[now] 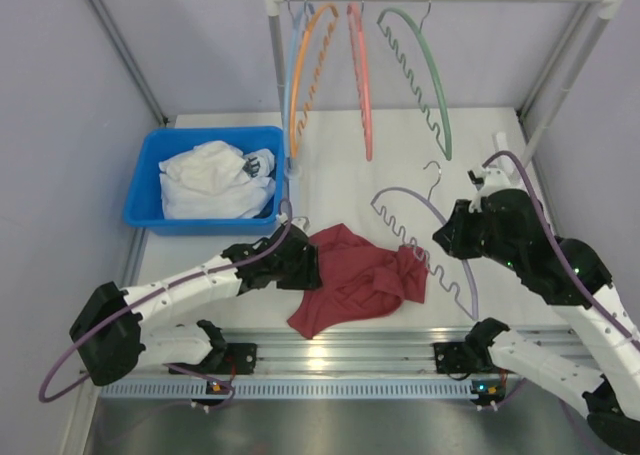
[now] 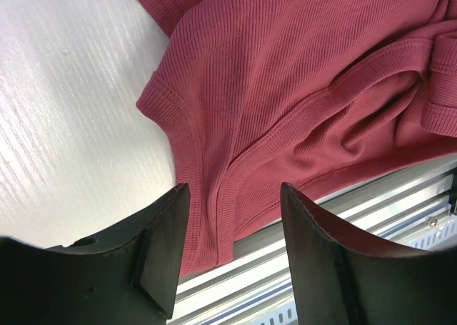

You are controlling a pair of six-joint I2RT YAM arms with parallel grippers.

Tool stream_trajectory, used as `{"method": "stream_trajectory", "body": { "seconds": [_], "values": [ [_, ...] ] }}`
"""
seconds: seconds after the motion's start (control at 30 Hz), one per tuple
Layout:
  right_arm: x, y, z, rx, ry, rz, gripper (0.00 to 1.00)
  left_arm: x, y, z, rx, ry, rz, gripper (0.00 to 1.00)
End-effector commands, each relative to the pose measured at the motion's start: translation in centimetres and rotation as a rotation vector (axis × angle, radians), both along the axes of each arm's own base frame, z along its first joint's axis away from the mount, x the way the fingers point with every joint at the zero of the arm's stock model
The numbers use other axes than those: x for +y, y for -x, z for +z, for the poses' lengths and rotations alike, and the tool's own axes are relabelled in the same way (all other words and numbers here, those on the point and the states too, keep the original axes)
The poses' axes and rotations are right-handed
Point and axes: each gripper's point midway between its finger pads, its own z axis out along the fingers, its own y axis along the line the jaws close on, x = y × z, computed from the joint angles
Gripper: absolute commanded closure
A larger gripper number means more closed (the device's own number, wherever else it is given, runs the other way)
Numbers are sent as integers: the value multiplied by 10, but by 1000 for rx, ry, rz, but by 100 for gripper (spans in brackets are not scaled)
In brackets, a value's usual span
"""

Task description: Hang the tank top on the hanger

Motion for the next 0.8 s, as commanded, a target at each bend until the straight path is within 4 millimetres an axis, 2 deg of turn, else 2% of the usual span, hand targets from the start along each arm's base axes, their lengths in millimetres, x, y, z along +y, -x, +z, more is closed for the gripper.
{"method": "stream_trajectory", "body": {
  "seconds": [0.0, 0.07, 0.27, 0.33, 0.53, 0.6, 0.67, 0.77],
  "values": [
    [15, 18, -1, 8, -107, 44, 100, -6, -3, 13, -31, 70, 13, 41],
    [19, 27, -7, 17, -133, 76, 100, -2, 1, 11, -23, 64, 15, 42],
    [29, 49, -16, 33, -165, 182, 100, 7, 32, -1, 33, 67, -15, 43],
    [27, 51, -17, 25, -163, 192, 100, 9, 34, -1, 7, 46, -5, 44],
    [35, 55, -19, 20, -184, 242, 100, 4, 68, -9, -1, -97, -67, 48],
    [36, 56, -22, 23, -182, 250, 100, 9, 69, -17, -14, -157, -50, 50],
    [37, 57, -27, 26, -178, 258, 100, 5, 72, -19, -18, -171, -57, 54],
    [37, 59, -30, 28, -177, 273, 100, -3, 73, -18, -44, -188, -76, 55]
  ]
}}
